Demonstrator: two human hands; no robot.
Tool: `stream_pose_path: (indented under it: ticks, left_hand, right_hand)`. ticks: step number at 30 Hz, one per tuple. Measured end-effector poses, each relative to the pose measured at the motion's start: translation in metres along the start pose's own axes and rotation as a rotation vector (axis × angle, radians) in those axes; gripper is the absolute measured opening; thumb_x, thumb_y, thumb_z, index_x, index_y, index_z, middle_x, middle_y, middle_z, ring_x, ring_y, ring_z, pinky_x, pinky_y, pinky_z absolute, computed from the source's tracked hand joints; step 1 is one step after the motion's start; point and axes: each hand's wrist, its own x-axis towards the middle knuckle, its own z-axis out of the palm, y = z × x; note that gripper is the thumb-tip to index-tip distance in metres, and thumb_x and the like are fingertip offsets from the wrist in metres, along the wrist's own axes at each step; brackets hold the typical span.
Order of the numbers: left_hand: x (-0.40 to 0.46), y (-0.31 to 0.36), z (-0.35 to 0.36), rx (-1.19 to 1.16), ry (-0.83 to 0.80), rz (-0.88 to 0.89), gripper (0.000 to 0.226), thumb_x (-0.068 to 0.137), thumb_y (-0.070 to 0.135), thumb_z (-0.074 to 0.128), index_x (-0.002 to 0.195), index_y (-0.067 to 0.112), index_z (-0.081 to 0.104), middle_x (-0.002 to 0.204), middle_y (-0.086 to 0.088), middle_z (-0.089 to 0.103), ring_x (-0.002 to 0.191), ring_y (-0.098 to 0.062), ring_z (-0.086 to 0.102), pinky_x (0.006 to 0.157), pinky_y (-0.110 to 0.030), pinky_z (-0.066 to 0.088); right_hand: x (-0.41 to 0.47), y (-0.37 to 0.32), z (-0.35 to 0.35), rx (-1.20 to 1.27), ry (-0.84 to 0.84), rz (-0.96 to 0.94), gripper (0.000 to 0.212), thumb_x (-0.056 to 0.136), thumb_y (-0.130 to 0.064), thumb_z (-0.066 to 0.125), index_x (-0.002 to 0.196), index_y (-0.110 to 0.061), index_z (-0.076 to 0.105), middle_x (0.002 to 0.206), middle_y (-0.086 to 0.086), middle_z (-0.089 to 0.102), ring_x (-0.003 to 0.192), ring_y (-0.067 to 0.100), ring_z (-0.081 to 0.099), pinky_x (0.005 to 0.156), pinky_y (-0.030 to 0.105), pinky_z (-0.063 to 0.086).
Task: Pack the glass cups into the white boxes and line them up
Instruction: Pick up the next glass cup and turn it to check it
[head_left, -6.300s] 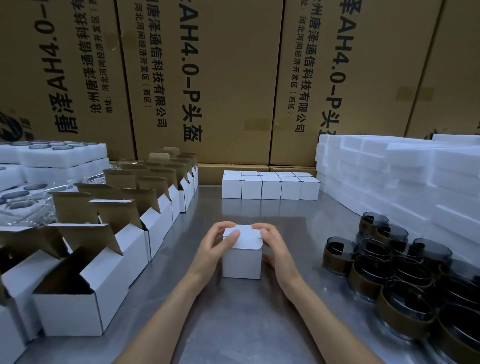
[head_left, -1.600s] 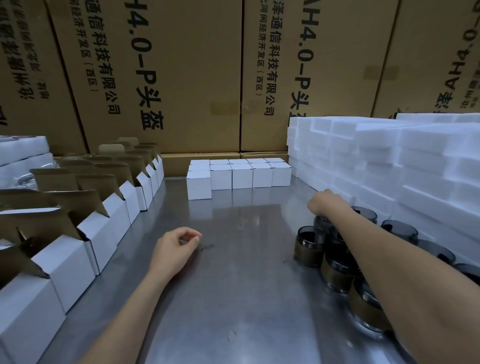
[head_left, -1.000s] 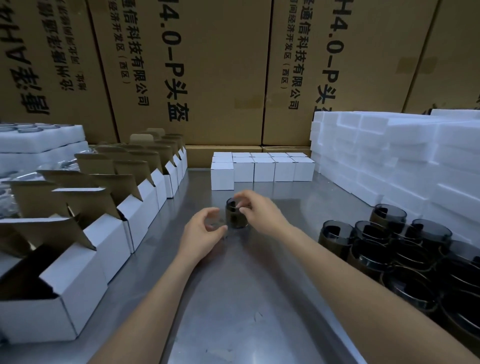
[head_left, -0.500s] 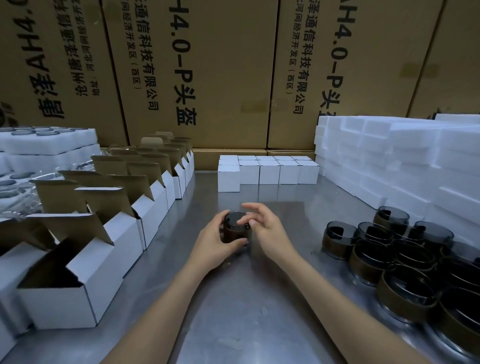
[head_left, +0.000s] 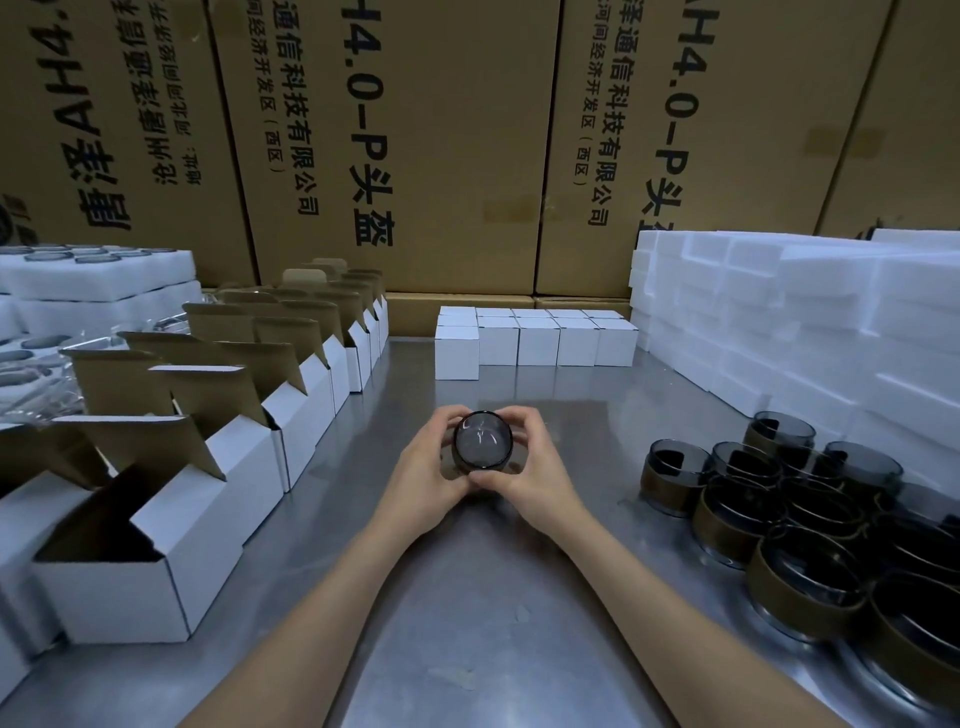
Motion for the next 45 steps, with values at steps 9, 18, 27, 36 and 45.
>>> stream_pose_path:
  ticks: [9, 18, 27, 36, 45]
  left_hand:
    - [0.000, 0.002, 0.001, 0.000, 0.020, 0.017, 0.065, 0.064, -0.005, 0.072, 0.102, 0.039, 0.041, 0.111, 0.010, 0.058, 0.109, -0.011, 0.058, 0.094, -0.042, 0.048]
    - [0.001, 0.000, 0.001, -0.023, 0.005, 0.033, 0.066, 0.068, -0.002, 0.074, 0.108, 0.041, 0.042, 0.113, 0.018, 0.057, 0.111, -0.008, 0.058, 0.095, -0.024, 0.047]
    - [0.001, 0.003, -0.003, -0.217, -0.101, -0.088, 0.067, 0.064, 0.013, 0.086, 0.124, 0.027, 0.057, 0.109, 0.002, 0.069, 0.100, -0.014, 0.065, 0.079, -0.016, 0.050]
    - [0.004, 0.007, -0.006, -0.141, -0.009, -0.318, 0.090, 0.055, 0.082, 0.056, 0.079, -0.004, 0.065, 0.071, -0.002, 0.057, 0.070, -0.011, 0.050, 0.069, -0.029, 0.038]
    - [0.005, 0.005, -0.005, -0.183, 0.002, -0.300, 0.072, 0.055, 0.075, 0.064, 0.087, 0.012, 0.072, 0.082, 0.004, 0.071, 0.078, -0.010, 0.064, 0.076, -0.027, 0.049]
  right_hand:
    - [0.000, 0.002, -0.001, -0.031, -0.043, -0.063, 0.063, 0.065, 0.002, 0.081, 0.114, -0.015, 0.046, 0.110, -0.016, 0.055, 0.104, -0.016, 0.047, 0.084, 0.005, 0.037]
    - [0.002, 0.005, 0.000, 0.004, 0.002, -0.065, 0.064, 0.063, -0.002, 0.083, 0.109, -0.027, 0.048, 0.109, -0.022, 0.056, 0.103, -0.013, 0.051, 0.087, 0.009, 0.040]
    - [0.004, 0.000, 0.000, 0.160, 0.114, 0.180, 0.038, 0.083, -0.049, 0.065, 0.110, -0.024, 0.062, 0.105, 0.000, 0.068, 0.098, 0.016, 0.064, 0.092, 0.043, 0.051]
    - [0.003, -0.006, -0.015, 0.169, -0.123, 0.261, 0.045, 0.080, -0.061, 0.057, 0.089, -0.018, 0.062, 0.068, -0.009, 0.063, 0.061, 0.003, 0.057, 0.061, 0.017, 0.046]
    - [0.002, -0.012, -0.020, 0.221, -0.202, 0.320, 0.038, 0.091, -0.043, 0.057, 0.106, -0.010, 0.064, 0.101, 0.011, 0.072, 0.093, 0.020, 0.069, 0.092, 0.034, 0.049]
